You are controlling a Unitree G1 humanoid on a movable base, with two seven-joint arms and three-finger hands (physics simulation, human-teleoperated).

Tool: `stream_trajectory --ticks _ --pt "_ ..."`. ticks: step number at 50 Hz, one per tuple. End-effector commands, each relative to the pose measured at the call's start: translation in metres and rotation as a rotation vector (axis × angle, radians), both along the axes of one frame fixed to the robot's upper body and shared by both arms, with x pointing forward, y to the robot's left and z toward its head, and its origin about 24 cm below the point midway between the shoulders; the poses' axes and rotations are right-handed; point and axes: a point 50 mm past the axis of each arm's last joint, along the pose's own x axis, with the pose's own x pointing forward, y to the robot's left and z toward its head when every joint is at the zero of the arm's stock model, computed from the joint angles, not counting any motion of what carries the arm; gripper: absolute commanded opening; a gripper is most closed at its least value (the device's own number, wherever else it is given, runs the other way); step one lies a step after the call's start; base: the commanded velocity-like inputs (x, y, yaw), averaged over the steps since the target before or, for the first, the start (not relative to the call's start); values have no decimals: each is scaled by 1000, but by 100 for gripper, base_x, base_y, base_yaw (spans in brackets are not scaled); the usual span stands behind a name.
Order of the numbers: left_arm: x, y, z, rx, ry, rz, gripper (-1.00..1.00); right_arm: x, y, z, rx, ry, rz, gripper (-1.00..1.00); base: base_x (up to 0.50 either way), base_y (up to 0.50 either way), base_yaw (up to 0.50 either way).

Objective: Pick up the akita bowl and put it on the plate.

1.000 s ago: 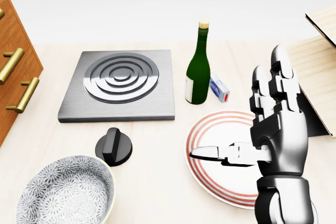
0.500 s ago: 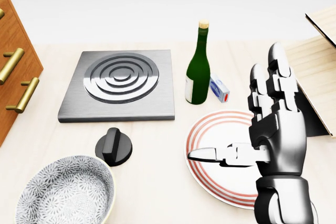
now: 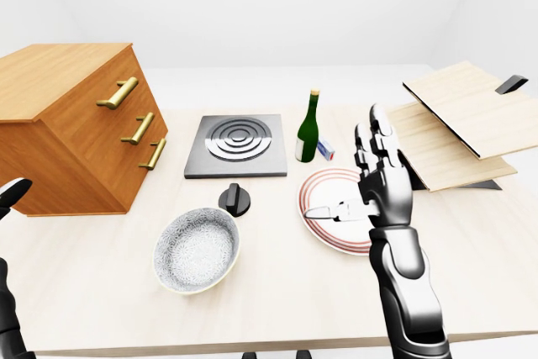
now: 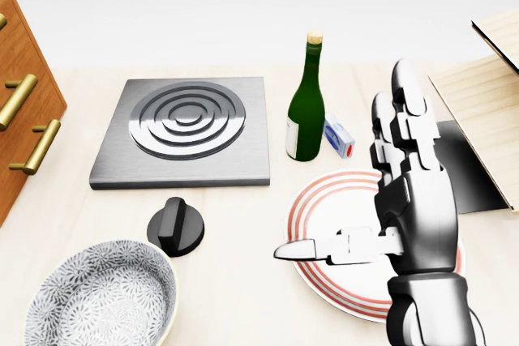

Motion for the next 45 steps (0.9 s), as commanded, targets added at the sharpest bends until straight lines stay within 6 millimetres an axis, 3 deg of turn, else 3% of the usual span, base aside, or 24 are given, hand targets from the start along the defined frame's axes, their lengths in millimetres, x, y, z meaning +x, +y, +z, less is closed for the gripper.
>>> stream_trajectory --ticks 1,45 --pt "1 0 -1 -4 5 0 100 -2 5 2 -71 -13 5 100 0 0 0" --pt "0 0 1 1 -2 3 100 -10 39 11 -438 -81 51 100 0 0 0"
